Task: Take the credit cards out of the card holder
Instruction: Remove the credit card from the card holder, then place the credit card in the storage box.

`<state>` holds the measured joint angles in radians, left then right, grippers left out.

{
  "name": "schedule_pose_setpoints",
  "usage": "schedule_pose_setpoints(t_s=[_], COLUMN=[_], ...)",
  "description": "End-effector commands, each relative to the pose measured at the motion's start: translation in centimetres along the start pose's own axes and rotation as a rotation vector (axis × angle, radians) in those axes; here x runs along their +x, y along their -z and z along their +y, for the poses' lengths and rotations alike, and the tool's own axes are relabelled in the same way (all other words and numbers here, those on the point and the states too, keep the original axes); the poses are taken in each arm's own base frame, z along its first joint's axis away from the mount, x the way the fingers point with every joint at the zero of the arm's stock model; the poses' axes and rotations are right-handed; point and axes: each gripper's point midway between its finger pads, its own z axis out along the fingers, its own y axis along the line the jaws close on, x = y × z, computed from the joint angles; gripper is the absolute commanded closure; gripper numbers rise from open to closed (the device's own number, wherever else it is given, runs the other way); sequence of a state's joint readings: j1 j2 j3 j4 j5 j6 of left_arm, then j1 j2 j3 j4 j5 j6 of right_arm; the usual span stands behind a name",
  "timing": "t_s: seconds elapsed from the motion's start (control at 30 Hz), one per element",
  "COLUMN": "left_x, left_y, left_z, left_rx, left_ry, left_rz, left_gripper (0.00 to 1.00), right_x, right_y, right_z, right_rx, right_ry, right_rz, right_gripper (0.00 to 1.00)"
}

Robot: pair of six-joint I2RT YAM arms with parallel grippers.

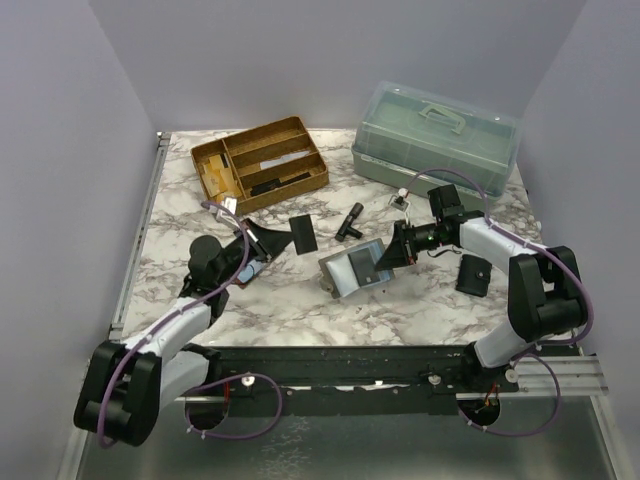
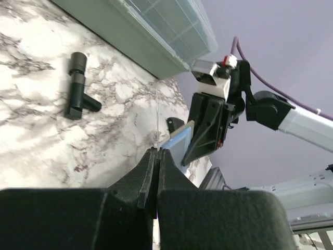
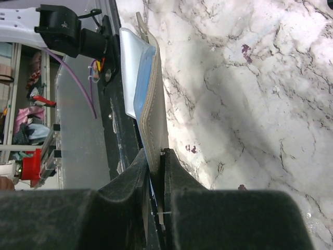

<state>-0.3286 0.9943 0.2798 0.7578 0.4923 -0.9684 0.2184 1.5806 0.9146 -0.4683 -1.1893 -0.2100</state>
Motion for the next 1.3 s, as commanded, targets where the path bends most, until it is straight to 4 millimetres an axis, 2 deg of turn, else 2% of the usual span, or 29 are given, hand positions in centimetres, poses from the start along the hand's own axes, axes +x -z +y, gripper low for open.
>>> schedule_pose_setpoints(t_s=[0.0, 0.27, 0.37, 0.43, 0.47, 0.53, 0.7, 0.9, 1.17, 1.27], left_x=[-2.9, -9.6, -11.8, -12.4, -13.5, -14.4, -15.8, -16.2, -17.0, -16.9], left_y=[-0.7, -5.0, -6.2, -7.3, -7.4, -8.1, -9.5, -10.0, -10.4, -10.6], left_z=[0.7, 4.0, 6.4, 8.5, 9.8, 11.5, 15.0, 19.3, 22.7, 23.2], left_rx=[0.022, 0.006, -0.008, -0.039, -0.071, -0.112, -0.201, -0.296, -0.354, -0.352], left_ry=[0.009, -0.02, -0.045, -0.059, -0.073, -0.113, -0.232, -0.305, -0.434, -0.472], left_rz=[0.036, 0.063, 0.095, 0.139, 0.145, 0.187, 0.301, 0.428, 0.517, 0.538], left_gripper=[1.0, 1.0, 1.0, 1.0, 1.0, 1.0, 1.0, 1.0, 1.0, 1.0], right_x=[0.2, 0.3, 0.3, 0.3, 0.4, 0.4, 0.3, 0.4, 0.5, 0.7], right_y=[0.0, 0.0, 0.0, 0.0, 0.0, 0.0, 0.1, 0.0, -0.1, -0.2], right_z=[-0.8, -0.9, -0.7, -0.7, -0.7, -0.7, -0.5, -0.5, -0.7, -0.9], right_rx=[0.026, 0.025, 0.021, 0.022, 0.022, 0.021, 0.014, 0.005, 0.004, 0.005], right_ry=[-0.005, -0.011, -0.012, -0.013, -0.015, -0.015, -0.013, -0.023, -0.033, -0.039], right_rz=[0.008, 0.01, 0.009, 0.009, 0.011, 0.012, 0.008, 0.012, 0.017, 0.021], right_gripper=[0.99, 0.99, 0.99, 0.99, 0.99, 0.99, 0.99, 0.99, 0.99, 0.99])
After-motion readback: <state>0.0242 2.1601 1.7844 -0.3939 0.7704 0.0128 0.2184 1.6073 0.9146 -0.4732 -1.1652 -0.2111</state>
